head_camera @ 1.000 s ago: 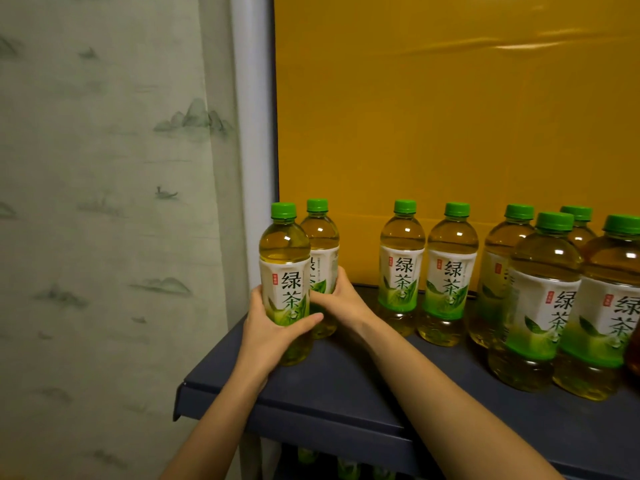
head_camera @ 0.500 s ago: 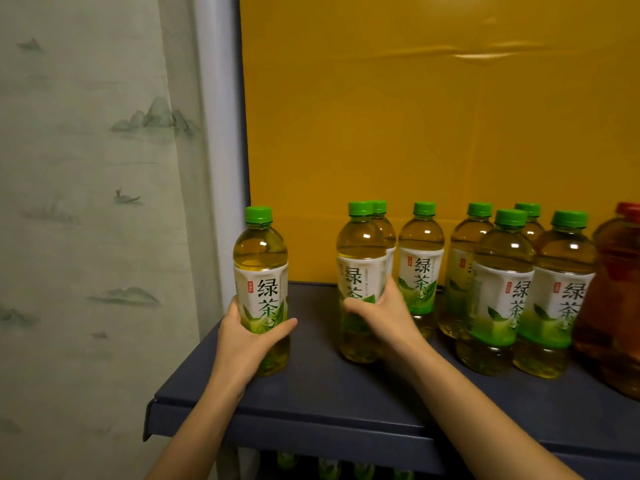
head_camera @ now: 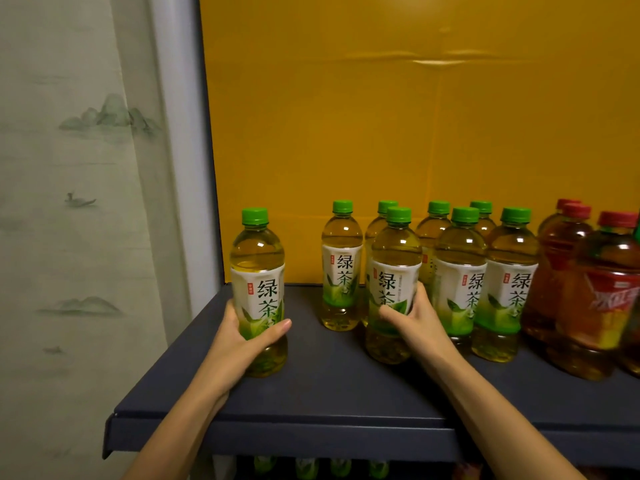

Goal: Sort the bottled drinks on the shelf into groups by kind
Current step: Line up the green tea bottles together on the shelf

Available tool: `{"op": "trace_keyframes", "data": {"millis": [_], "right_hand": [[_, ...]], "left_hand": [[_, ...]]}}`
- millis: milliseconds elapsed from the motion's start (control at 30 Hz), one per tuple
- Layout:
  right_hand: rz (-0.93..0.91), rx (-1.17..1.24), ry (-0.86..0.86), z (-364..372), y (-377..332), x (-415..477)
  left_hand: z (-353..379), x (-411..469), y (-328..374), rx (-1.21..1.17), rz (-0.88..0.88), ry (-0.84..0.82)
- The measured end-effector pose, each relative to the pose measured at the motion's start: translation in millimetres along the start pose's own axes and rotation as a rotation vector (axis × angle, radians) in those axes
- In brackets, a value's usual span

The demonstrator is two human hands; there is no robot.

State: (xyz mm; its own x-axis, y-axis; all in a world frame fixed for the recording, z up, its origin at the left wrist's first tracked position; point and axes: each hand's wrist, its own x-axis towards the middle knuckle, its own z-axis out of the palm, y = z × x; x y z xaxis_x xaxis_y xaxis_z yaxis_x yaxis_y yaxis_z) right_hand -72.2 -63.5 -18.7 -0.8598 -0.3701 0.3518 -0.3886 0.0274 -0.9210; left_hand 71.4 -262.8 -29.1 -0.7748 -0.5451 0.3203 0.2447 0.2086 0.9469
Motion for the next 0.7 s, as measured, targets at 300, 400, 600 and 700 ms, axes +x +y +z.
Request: {"op": "trace_keyframes", "data": {"millis": [300,400,600,700], "right_hand": [[-0.161,-0.193,0.065,-1.4,6.7,-20.3],[-0.2,-0.213,0.106,-1.0,7.5,-22.9],[-0.251,-0.336,0.151,-1.7,11.8,-24.3],[-0.29,-0.4,0.19,0.9,11.4,-26.1]], "left_hand": [[40.9,8.4,-1.0,0.095,0.066,-0.029],[55.9,11.9,-1.3,0.138,0.095,-0.032],[79.3,15.7,-1.5,0.328,0.174,0.032],[87.9,17.5,-1.3,0.374,0.189,0.051]]}}
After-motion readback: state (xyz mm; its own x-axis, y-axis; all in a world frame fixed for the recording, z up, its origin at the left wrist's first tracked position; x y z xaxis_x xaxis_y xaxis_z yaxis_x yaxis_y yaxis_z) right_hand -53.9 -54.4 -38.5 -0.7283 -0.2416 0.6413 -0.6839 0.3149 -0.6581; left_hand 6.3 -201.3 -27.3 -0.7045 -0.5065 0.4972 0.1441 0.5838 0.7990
